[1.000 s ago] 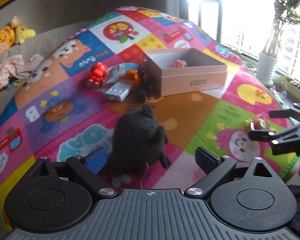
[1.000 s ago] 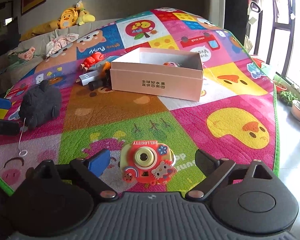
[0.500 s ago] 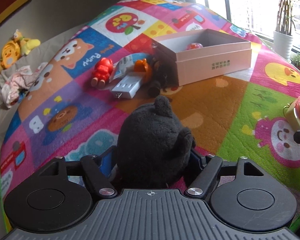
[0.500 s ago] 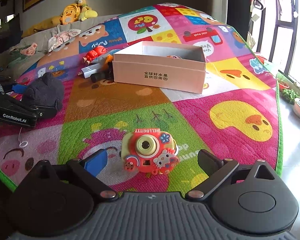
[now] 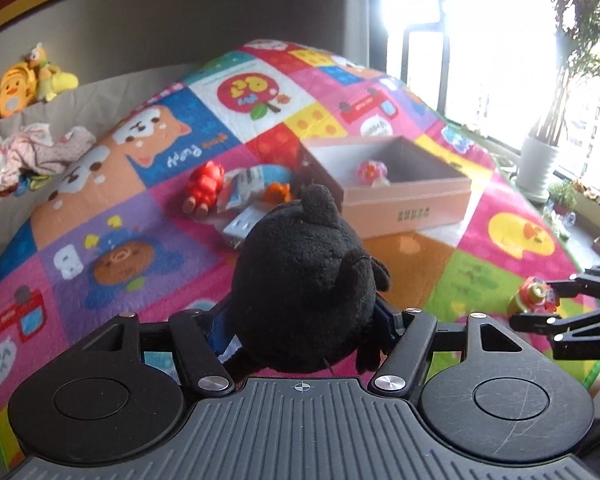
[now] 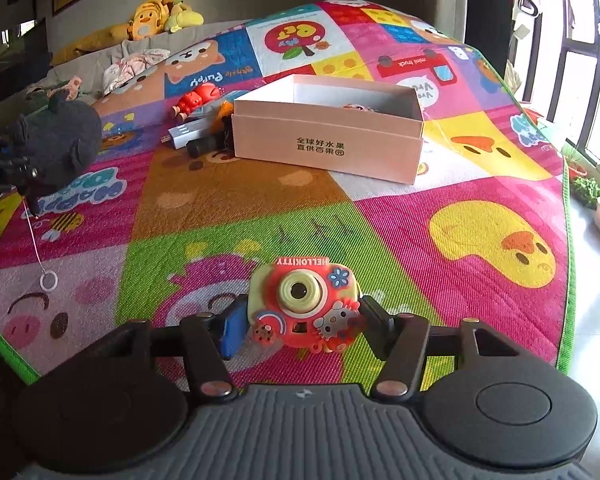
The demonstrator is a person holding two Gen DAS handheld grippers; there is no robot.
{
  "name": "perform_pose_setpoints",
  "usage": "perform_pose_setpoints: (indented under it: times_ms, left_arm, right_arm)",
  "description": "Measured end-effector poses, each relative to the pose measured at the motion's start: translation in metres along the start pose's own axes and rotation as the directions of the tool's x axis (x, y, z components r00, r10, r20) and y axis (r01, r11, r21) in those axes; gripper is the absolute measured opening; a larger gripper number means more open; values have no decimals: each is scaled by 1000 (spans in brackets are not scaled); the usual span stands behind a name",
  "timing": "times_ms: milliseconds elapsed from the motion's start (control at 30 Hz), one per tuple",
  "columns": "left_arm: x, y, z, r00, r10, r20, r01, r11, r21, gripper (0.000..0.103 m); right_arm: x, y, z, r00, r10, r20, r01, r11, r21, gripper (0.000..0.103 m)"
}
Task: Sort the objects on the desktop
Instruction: 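Lift the plush cat with the left tool and drop it into the box, then carry the Hello Kitty keychain with the right tool over the box and release it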
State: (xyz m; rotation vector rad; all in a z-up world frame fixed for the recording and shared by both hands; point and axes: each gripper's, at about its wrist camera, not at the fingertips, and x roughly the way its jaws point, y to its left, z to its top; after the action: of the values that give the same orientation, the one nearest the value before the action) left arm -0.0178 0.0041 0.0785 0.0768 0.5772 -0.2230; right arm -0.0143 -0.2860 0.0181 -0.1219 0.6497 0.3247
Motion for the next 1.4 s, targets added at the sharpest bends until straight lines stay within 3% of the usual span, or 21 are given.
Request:
perform_pose_setpoints:
  times_ms: [100, 233, 400, 500, 633, 767, 933, 1033, 1133, 1400]
  left_arm:
    - [3, -8, 41, 996, -43, 80, 42, 999, 16, 71]
    - [29, -21, 106, 976, -119, 184, 115, 993, 28, 71]
    - [90, -38, 168, 960, -200, 195, 206, 978, -13, 72]
    - [127, -44, 183, 965, -200, 168, 209, 977, -41, 75]
    - [154, -28, 161, 982, -157, 101, 166, 982, -89, 86]
    - [144, -2, 112, 990, -115, 76, 121, 990, -77, 93]
    - [132, 9, 63, 997, -62, 41, 63, 998, -15, 95]
    - [123, 17, 41, 999, -40, 30, 40, 999, -5, 96]
    - [114, 30, 25, 1000, -6, 31, 7, 999, -36, 97]
    - [105, 60, -1, 1000, -20, 10, 22, 982, -186, 99]
  right_arm:
    - [-17, -13, 21, 997, -6, 77, 4, 1000, 23, 58]
    - [-38, -30, 50, 985, -27, 170, 20, 999, 43, 58]
    - [-40, -39, 78, 977, -47, 209, 46, 999, 8, 58]
    - [-31, -39, 91, 979, -43, 200, 47, 999, -19, 58]
    - [-23, -43, 108, 979, -16, 201, 19, 1000, -13, 58]
    - [-9, -52, 135, 978, 5, 210, -11, 999, 30, 58]
    - [36, -61, 177, 985, 7, 172, -25, 995, 98, 58]
    - [73, -66, 195, 995, -7, 104, -7, 991, 136, 58]
    - [103, -68, 202, 1000, 7, 21, -11, 987, 161, 58]
    - [115, -70, 209, 1000, -25, 4, 24, 980, 199, 71]
